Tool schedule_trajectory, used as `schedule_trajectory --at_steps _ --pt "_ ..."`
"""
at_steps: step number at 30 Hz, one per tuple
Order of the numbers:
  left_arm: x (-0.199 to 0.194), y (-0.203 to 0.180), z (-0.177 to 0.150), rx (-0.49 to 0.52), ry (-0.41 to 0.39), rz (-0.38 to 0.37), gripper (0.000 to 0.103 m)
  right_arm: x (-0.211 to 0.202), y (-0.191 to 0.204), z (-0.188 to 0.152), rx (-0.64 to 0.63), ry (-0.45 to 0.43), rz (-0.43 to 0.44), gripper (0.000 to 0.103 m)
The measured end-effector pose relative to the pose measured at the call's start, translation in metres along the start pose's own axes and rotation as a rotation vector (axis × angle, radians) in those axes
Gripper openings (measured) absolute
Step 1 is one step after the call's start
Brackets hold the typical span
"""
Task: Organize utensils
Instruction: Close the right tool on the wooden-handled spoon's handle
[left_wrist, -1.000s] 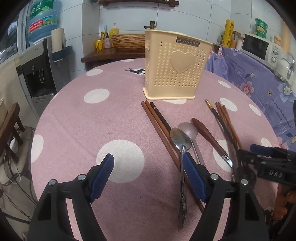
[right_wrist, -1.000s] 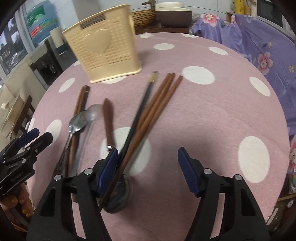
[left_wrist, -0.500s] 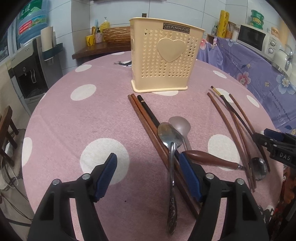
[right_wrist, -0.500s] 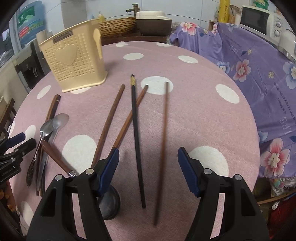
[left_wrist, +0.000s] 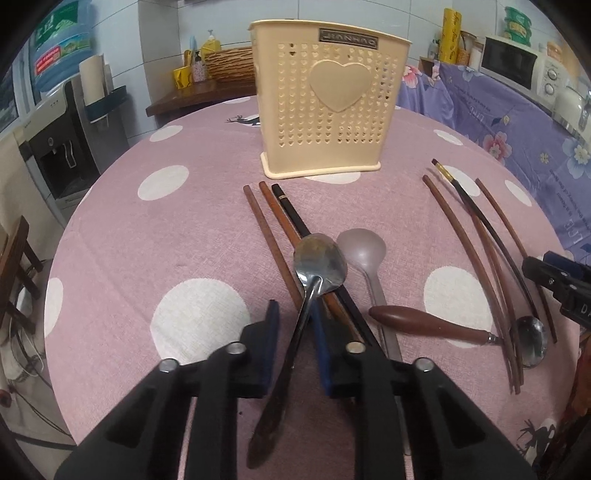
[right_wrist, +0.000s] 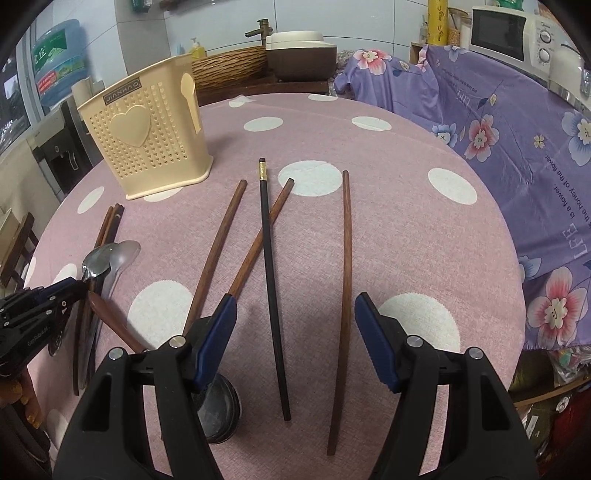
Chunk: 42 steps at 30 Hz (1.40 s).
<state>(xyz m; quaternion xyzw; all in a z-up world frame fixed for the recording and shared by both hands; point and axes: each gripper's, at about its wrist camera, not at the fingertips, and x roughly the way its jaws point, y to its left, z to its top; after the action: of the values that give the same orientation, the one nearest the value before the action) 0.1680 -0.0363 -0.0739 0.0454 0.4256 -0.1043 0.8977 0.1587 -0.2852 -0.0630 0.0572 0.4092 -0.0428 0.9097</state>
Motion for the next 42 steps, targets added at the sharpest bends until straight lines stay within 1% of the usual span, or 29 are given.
schedule_trajectory --at_steps 2,3,4,6,9,11,12,15,16,17,18,19,20,21,24,27,28,30,31,32,34,36,38,40,42 --pt "-0.003 0.008 -0.001 -0.023 -0.018 0.012 0.011 -0.001 -0.003 0.0 0.006 -0.004 -0.002 0.067" --pt "-0.007 0.015 -0.001 -0.054 -0.03 0.004 0.007 0.0 -0.004 0.0 0.008 -0.005 -0.004 0.067" --pt "-0.01 0.022 0.0 -0.082 -0.039 -0.004 0.006 0.0 -0.005 0.0 0.011 -0.005 -0.004 0.067" --pt "-0.013 0.032 0.0 -0.107 -0.051 0.015 0.005 0.0 -0.007 0.0 0.017 -0.009 -0.005 0.067" --pt "-0.01 0.047 -0.001 -0.154 -0.039 0.032 0.005 -0.005 -0.003 0.002 -0.002 -0.041 0.03 0.067" --pt "-0.008 0.052 -0.003 -0.17 -0.028 0.025 0.005 -0.01 0.009 0.004 -0.063 -0.064 0.087 0.067" --pt "-0.007 0.054 -0.004 -0.176 -0.025 0.021 0.005 -0.013 0.018 0.005 -0.105 -0.064 0.136 0.067" --pt "-0.008 0.058 -0.005 -0.196 -0.025 0.011 0.005 -0.014 0.042 0.005 -0.202 -0.029 0.294 0.067" --pt "-0.01 0.058 -0.005 -0.198 -0.028 0.009 0.005 -0.014 0.052 0.004 -0.237 -0.015 0.33 0.067" --pt "-0.012 0.059 -0.007 -0.196 -0.032 0.01 0.007 -0.012 0.061 0.003 -0.276 0.0 0.343 0.067" --pt "-0.014 0.06 -0.008 -0.192 -0.034 0.016 0.015 -0.01 0.069 0.002 -0.312 0.014 0.343 0.067" --pt "-0.015 0.062 -0.008 -0.19 -0.035 0.019 0.031 -0.007 0.079 0.0 -0.357 0.035 0.349 0.067" --pt "-0.017 0.063 -0.009 -0.19 -0.04 0.023 0.04 -0.005 0.087 -0.002 -0.388 0.051 0.36 0.067" --pt "-0.018 0.065 -0.009 -0.187 -0.046 0.025 0.05 -0.002 0.095 -0.004 -0.424 0.067 0.373 0.064" --pt "-0.019 0.063 -0.002 -0.134 -0.046 0.037 0.05 0.007 0.113 -0.009 -0.504 0.111 0.382 0.057" --pt "-0.007 0.056 0.006 -0.038 -0.01 0.055 0.05 0.019 0.124 -0.01 -0.56 0.152 0.361 0.053" --pt "-0.004 0.056 0.006 -0.027 0.007 0.052 0.05 0.024 0.127 -0.009 -0.579 0.168 0.353 0.052" --pt "0.001 0.057 0.008 -0.034 0.036 0.003 0.05 0.028 0.132 -0.008 -0.617 0.18 0.362 0.05" --pt "0.003 0.058 0.009 -0.041 0.044 -0.017 0.05 0.029 0.134 -0.006 -0.621 0.186 0.366 0.046" --pt "0.005 0.058 0.01 -0.042 0.05 -0.017 0.05 0.031 0.136 -0.004 -0.623 0.193 0.364 0.044" --pt "0.006 0.058 0.01 -0.043 0.046 0.005 0.05 0.034 0.142 -0.001 -0.64 0.196 0.37 0.036" --pt "0.004 0.061 0.01 -0.061 0.042 -0.012 0.051 0.037 0.145 0.002 -0.647 0.194 0.376 0.033" --pt "0.002 0.064 0.009 -0.074 0.038 -0.014 0.053 0.039 0.15 0.003 -0.657 0.194 0.388 0.021" --pt "0.0 0.064 0.008 -0.075 0.035 -0.006 0.053 0.04 0.152 0.005 -0.652 0.195 0.389 0.02" --pt "-0.001 0.065 0.007 -0.078 0.031 -0.006 0.053 0.037 0.149 0.009 -0.626 0.175 0.398 0.017"
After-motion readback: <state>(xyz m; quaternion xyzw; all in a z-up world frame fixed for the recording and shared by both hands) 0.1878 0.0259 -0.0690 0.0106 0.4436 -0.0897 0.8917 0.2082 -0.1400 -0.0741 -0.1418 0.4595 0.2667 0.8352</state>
